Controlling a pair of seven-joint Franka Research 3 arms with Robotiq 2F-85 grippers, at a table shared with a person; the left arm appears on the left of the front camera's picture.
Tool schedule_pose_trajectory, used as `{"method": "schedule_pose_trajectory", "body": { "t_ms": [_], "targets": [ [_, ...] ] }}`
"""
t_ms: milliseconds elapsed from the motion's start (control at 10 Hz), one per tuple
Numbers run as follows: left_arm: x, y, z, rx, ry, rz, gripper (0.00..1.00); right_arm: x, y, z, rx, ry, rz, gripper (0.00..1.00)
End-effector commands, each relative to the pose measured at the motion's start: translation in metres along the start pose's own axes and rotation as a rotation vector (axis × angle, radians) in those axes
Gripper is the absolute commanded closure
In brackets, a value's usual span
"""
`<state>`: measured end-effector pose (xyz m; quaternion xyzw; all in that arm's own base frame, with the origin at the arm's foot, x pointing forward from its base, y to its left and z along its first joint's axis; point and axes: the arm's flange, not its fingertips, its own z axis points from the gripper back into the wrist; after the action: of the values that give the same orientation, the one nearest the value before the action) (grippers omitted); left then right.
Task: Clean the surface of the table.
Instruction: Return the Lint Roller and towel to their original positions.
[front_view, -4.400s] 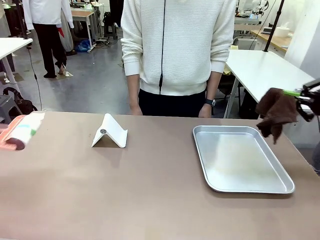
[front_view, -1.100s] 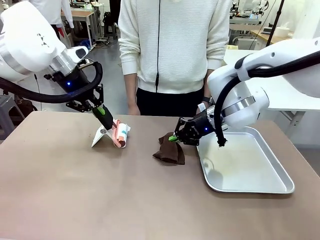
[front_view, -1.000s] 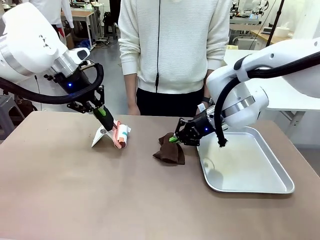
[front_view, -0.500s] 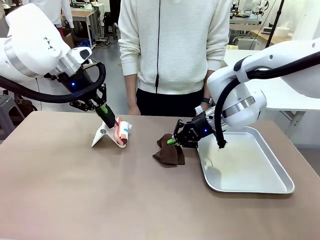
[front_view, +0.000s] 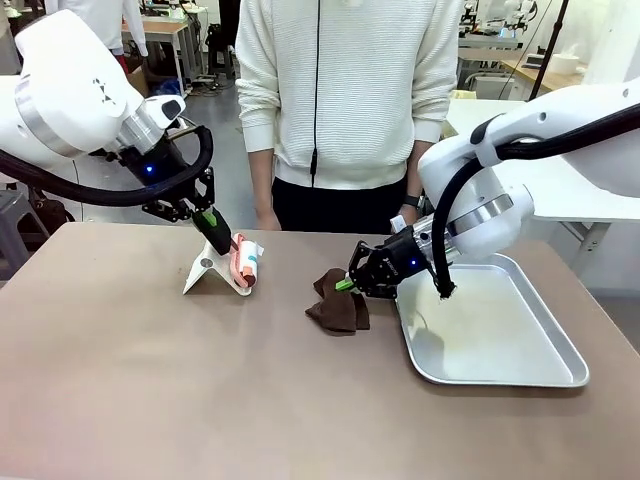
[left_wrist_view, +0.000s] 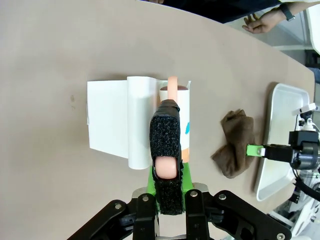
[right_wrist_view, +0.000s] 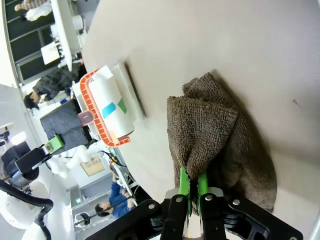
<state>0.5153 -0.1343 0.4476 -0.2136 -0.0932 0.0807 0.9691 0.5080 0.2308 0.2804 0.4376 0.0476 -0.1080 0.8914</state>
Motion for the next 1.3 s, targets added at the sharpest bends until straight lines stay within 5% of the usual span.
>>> {"method": "schedule_pose_trajectory", "body": {
  "t_ms": [0,1200],
  "targets": [
    [0.0069,-0.0049,0.0002,0.021,-0.023,0.020,0.79,0.0067,0.0017,0.0010,-0.007,0.017,-0.003,0.94],
    [0.0067,0.0024,-0.0044,0.060,-0.016,0.049,0.79,0.0065,-0.0001,-0.0006,0.001,0.035,-0.002,0.94]
  ]
}}
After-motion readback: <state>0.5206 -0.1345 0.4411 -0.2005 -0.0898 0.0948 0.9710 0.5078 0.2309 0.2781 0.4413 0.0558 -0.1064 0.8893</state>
